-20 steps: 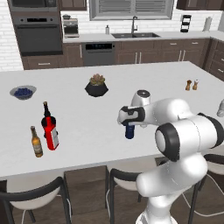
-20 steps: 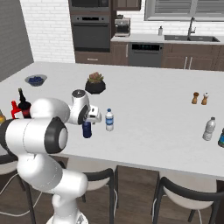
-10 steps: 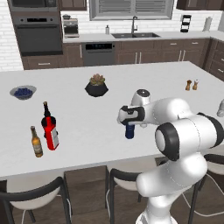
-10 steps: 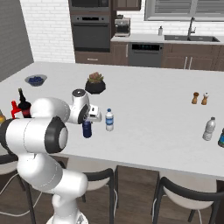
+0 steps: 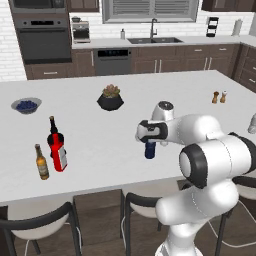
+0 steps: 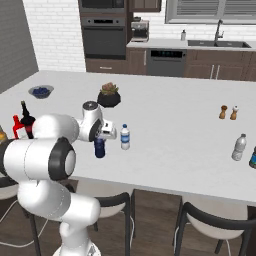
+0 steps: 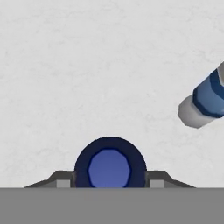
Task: Move the plastic bottles in the middle to the plastics group, and the glass bottles in the middle to the glass group.
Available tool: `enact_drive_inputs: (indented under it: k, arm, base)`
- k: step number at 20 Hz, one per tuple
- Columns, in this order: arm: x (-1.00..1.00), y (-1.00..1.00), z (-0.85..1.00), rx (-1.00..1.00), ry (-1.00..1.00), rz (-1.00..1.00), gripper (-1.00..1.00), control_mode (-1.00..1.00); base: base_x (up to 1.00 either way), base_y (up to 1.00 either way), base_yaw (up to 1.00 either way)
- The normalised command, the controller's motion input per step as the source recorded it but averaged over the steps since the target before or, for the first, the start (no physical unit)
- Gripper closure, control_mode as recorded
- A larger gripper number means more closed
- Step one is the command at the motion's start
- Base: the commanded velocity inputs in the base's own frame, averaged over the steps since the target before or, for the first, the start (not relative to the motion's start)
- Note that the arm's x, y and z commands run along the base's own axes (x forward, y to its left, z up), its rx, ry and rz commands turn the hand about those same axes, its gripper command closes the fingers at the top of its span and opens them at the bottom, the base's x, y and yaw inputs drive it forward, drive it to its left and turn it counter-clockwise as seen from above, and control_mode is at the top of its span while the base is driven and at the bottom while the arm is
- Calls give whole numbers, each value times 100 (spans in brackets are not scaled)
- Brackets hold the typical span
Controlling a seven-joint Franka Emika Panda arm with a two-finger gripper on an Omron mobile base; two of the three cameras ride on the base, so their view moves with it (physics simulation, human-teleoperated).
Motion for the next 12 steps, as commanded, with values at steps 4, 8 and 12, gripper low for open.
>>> enact_drive_inputs:
  k: [4,8,12]
  arm:
    - [-46,-44,48,0,0,-1,100,-100]
    - [-12,-79,34,0,4,-6,100,-100]
    - [0,-100,16,0,2,-13,100,-100]
  base:
    - [0,0,0]
    - [0,0,0]
    - [0,0,0]
